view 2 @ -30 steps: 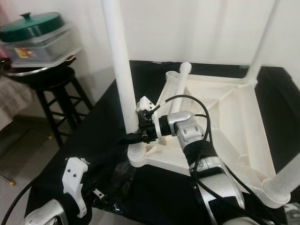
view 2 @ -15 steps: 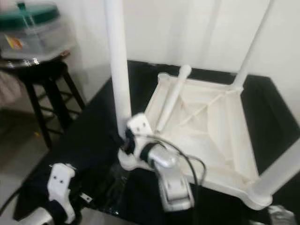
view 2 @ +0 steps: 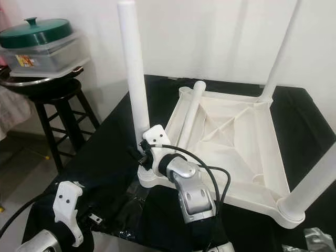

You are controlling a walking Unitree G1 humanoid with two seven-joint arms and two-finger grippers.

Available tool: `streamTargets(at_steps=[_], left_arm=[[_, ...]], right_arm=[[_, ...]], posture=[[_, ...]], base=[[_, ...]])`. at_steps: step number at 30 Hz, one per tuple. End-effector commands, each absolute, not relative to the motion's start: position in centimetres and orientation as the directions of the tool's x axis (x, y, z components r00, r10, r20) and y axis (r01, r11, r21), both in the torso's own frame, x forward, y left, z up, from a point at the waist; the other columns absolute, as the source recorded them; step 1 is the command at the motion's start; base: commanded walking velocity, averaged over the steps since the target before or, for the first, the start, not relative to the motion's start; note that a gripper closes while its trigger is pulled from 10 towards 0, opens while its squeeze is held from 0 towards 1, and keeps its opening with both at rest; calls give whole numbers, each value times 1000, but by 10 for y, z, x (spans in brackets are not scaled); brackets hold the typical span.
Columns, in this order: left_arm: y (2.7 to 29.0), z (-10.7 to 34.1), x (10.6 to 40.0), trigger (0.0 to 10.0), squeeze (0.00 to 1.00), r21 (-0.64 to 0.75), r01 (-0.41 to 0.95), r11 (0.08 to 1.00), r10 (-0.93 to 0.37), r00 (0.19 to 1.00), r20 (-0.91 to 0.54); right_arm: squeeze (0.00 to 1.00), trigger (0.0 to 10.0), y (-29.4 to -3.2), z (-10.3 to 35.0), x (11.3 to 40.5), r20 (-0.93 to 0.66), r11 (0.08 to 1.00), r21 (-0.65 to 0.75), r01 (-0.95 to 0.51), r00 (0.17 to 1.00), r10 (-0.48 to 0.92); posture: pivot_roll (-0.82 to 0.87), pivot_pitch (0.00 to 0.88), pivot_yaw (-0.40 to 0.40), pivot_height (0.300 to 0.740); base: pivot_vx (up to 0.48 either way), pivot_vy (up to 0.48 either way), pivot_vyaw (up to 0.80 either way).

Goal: Building children table

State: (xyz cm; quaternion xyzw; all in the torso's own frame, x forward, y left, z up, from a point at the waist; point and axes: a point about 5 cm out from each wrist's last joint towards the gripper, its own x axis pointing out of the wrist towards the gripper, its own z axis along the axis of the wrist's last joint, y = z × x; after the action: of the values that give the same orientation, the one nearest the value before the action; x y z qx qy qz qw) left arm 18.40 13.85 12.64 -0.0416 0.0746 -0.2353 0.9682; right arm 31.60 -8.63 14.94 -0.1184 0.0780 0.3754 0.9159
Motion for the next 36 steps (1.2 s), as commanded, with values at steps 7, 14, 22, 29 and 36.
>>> streamTargets(at_steps=[7, 14, 22, 29, 36], left_arm=[[142, 126, 187, 10000, 0, -113, 432, 895, -444, 887, -127], [144, 127, 188, 10000, 0, -117, 421, 899, -434, 893, -119], [145, 128, 192, 10000, 0, -105, 422, 900, -433, 894, -114], [149, 152, 200, 10000, 0, -93, 453, 887, -457, 889, -36], [147, 177, 205, 10000, 0, -79, 508, 857, -506, 861, 48]], right_arm=[[1000, 10000, -98, 157, 329, -236, 472, -104, -875, 483, 843], [0, 10000, -101, 181, 342, -226, 266, -119, -957, 287, 931], [0, 0, -94, 183, 356, -269, 213, -130, -968, 241, 933], [0, 0, -96, 173, 356, -256, 331, -110, -937, 349, 902], [0, 0, -83, 121, 321, -232, 833, -30, -553, 814, 532]], posture=[[69, 41, 9, 740], [79, 42, 6, 740], [101, 30, 3, 740], [95, 11, -3, 740], [64, 12, 2, 740]], base=[[0, 0, 0], [0, 0, 0], [0, 0, 0], [0, 0, 0], [0, 0, 0]])
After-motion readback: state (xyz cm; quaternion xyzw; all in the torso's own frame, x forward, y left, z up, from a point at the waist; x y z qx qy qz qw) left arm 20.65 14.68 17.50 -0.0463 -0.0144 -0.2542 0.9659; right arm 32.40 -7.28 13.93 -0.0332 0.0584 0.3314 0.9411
